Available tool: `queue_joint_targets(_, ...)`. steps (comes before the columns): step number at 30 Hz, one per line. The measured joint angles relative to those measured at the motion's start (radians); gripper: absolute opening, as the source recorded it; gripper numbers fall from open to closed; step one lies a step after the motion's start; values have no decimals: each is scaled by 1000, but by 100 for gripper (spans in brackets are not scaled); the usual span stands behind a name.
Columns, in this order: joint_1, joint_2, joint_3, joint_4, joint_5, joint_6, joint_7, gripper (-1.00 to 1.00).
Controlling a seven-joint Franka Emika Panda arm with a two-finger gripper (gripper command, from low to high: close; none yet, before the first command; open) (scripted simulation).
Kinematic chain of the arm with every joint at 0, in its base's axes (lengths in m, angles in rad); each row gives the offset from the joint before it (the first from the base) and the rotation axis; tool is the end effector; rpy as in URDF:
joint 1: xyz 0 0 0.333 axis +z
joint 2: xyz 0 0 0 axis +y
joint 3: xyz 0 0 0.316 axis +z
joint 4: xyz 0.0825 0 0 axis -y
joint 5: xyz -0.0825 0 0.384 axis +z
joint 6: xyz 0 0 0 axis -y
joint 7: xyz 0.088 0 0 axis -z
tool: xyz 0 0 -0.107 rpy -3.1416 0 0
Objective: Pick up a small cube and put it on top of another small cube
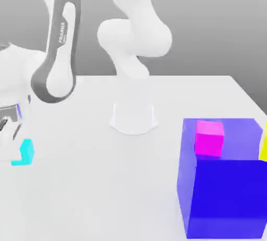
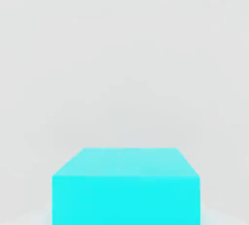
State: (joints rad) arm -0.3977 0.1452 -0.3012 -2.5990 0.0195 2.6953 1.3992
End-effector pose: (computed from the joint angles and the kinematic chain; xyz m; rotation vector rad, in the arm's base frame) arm 0.3303 -0.2840 0.2034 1.5210 -2.6944 -0.0425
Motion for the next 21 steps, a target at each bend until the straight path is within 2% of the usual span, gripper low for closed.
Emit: queue_joint_targets(21, 527, 53, 271, 405, -674, -622, 330, -100)
